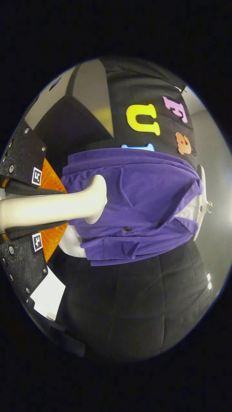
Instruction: Iron the clothes twice with a garment steamer, once on the left side and once on the right side.
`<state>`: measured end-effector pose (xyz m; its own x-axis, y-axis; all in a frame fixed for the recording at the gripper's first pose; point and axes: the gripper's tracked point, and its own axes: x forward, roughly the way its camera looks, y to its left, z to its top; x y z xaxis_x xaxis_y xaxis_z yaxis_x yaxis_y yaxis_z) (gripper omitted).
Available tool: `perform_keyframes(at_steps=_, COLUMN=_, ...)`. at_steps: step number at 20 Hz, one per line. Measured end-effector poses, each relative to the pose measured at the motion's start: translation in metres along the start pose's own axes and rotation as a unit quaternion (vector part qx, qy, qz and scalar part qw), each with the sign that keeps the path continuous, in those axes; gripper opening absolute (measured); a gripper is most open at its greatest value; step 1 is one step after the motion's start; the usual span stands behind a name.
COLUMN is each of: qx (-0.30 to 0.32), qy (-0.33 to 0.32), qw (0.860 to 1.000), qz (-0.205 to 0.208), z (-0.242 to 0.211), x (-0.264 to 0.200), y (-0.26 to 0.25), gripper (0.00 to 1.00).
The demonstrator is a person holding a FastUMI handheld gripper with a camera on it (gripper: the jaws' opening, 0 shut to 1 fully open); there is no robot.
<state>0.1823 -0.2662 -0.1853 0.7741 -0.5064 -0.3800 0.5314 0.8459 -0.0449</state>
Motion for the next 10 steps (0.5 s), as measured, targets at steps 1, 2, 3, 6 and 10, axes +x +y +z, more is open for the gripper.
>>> perform_keyframes(at_steps=1, qx=0.002, qy=-0.021, qw=1.000, qz=-0.003, z=0.021, x=-0.004, y=-0.002, gripper=0.39)
perform_keyframes(at_steps=2, qx=0.001, qy=-0.049, qw=0.999, qz=-0.005, z=0.045, x=-0.010, y=-0.004, gripper=0.39)
perform_keyframes(at_steps=3, qx=0.005, qy=-0.073, qw=0.997, qz=-0.010, z=0.069, x=-0.015, y=-0.008, gripper=0.39)
perform_keyframes(at_steps=6, qx=0.022, qy=-0.132, qw=0.991, qz=-0.020, z=0.137, x=-0.019, y=-0.017, gripper=0.39)
perform_keyframes(at_steps=10, qx=0.043, qy=-0.175, qw=0.983, qz=-0.030, z=0.201, x=-0.010, y=-0.036, gripper=0.39)
